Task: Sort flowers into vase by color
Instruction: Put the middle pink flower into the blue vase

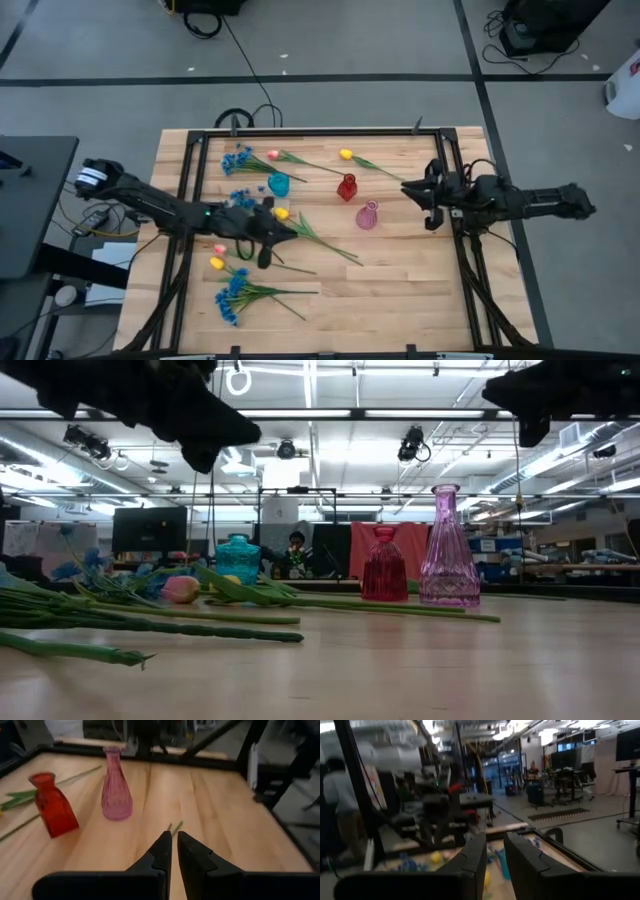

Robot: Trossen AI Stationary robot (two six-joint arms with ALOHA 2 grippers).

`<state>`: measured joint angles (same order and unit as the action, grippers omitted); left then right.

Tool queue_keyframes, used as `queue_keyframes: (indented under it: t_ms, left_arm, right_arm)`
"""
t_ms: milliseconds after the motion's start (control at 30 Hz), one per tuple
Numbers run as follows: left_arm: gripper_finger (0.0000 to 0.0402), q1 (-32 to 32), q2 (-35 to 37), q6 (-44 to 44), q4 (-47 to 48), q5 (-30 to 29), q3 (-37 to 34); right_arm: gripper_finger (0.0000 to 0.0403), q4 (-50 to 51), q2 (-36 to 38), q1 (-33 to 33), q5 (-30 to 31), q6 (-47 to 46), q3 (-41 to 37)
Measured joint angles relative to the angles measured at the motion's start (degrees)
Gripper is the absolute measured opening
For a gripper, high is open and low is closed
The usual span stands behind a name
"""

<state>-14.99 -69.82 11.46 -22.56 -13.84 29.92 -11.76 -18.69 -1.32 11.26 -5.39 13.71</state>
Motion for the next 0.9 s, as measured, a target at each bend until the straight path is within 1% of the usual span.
queue_keyframes:
  t_ms: [100,333,433,533,633,767,900]
  left_arm:
    - [0.0048,-0.2,-4.5,0.2,4.4,-1.8,4.5]
    - [0.0120,0.7,-16.3,0.8,18.2,-2.2,19.2]
    - [0.0138,1.4,-21.4,-1.0,25.5,-2.1,25.7]
    - [0.0142,2.5,-25.9,-2.5,32.6,-1.0,31.1]
    - [0.0142,3.5,-30.2,-3.3,36.9,1.0,34.9]
    - [0.0142,4.2,-35.3,-6.3,41.2,2.2,38.6]
    - [0.0142,5.0,-38.8,-9.1,44.1,2.3,40.6]
  right_arm:
    - [0.0091,0.0,-2.2,0.0,0.0,2.0,0.0]
    - [0.0137,-0.1,-5.0,-0.8,-1.9,2.4,0.0]
    - [0.0153,-0.1,-5.1,-1.5,-2.0,1.5,0.0]
    - [0.0159,-0.1,-5.0,-2.4,-2.5,0.5,0.0]
    - [0.0160,-0.1,-5.5,-3.7,-3.4,0.1,0.1]
    - [0.0160,-0.1,-6.9,-5.5,-3.4,-0.4,0.1]
    - [0.0160,-0.1,-8.7,-6.7,-3.4,-0.4,0.1]
